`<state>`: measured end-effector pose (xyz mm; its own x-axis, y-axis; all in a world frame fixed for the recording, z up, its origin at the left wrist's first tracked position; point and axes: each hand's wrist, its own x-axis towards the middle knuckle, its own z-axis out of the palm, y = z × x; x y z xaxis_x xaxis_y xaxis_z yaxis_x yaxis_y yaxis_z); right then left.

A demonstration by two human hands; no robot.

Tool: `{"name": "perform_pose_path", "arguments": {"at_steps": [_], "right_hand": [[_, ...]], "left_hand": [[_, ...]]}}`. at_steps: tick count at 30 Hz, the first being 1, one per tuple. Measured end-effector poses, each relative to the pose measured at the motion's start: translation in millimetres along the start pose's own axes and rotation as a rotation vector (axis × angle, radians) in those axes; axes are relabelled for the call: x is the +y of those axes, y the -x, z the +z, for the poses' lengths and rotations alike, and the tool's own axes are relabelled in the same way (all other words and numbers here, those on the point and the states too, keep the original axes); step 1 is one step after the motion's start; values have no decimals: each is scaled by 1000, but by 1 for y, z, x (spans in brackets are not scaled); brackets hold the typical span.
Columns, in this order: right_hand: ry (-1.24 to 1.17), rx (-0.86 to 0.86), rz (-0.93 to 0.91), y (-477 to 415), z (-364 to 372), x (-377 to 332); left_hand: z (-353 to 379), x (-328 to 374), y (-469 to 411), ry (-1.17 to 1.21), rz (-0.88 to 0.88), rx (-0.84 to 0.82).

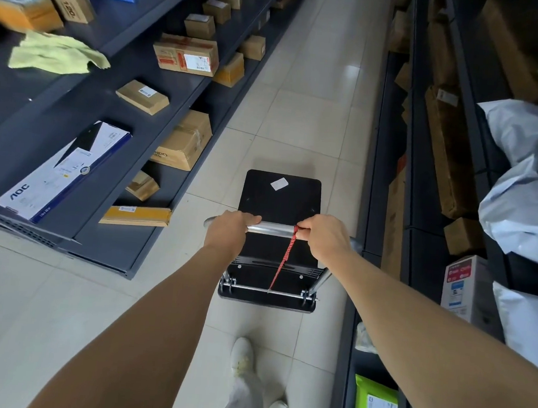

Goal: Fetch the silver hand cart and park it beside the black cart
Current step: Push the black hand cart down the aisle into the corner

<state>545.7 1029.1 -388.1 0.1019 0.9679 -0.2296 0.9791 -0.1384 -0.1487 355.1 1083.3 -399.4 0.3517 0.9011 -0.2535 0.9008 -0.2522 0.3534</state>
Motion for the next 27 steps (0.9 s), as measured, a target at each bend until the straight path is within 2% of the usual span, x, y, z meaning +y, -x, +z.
{"name": "perform_pose_path", "arguments": {"at_steps": [9, 27], "right_hand": [[-158, -60, 121, -24, -6, -10], [-102, -61, 170, -68, -14, -11]], "left_hand": [[-15, -10, -26, 23, -35, -34], [-22, -20, -83, 27, 37, -36]]}}
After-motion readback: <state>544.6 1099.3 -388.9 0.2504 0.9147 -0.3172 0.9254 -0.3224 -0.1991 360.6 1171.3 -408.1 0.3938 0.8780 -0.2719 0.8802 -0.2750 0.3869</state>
